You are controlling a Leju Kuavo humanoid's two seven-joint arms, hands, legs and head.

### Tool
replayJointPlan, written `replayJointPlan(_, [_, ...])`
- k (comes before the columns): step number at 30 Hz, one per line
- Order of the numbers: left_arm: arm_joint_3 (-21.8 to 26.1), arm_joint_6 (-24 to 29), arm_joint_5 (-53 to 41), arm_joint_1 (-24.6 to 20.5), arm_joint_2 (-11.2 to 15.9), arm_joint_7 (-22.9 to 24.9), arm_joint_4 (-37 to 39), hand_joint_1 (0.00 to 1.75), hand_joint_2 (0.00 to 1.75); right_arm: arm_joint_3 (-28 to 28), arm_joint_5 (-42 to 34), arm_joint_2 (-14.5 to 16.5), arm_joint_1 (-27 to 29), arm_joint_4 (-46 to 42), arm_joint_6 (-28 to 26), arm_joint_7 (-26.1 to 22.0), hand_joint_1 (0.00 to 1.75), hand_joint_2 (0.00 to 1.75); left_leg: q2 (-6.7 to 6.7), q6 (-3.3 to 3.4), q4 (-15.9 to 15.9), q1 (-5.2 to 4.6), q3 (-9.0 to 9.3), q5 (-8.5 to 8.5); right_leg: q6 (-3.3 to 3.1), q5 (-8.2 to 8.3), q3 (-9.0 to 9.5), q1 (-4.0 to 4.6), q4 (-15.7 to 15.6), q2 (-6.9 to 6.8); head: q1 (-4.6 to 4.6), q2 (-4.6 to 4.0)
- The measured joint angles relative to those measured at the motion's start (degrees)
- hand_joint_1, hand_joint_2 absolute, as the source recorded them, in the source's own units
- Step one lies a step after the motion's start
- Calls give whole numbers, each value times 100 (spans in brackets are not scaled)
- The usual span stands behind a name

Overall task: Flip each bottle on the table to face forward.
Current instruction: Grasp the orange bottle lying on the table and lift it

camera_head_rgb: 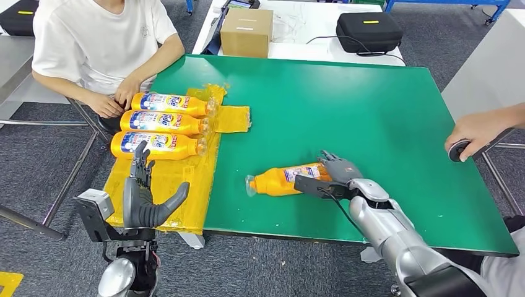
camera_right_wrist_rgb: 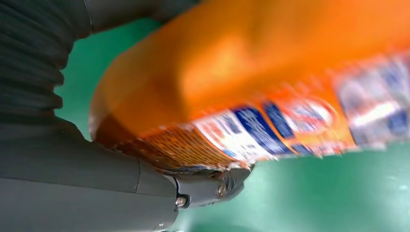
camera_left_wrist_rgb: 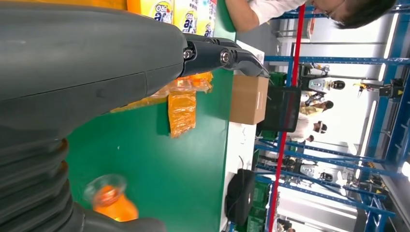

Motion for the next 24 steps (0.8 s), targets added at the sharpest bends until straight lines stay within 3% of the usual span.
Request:
replayJointPlan(7, [-2,1,10,-59,-2,5,132,0,175,134,-67,-29,-196,230,116,-51,175,175,-8,5,1,0,2,6,3,1,9,0,1,-2,-2,0])
replayJointPlan(13, [-153,44,212,-123,-45,-80,274,0,175,137,-696,-172,-295,352,577,-780,175,175,-10,7,1,-3,0,3,4,0,13,-2,0,-2,1,0])
replayJointPlan(21, [-120,-282,584,26,108,103,296,0,175,98,-1223,-60,-245,377,570,-903,175,175,3,2,-1,5,8,0,3,0,10,6,-1,2,-1,0])
replayJointPlan(24, [-96,-399,631,126,135,60,293,0,175,37,-1598,-30,-97,346,299,-1198,175,175,2,2,-1,9,7,0,2,0,14,10,0,1,1,0])
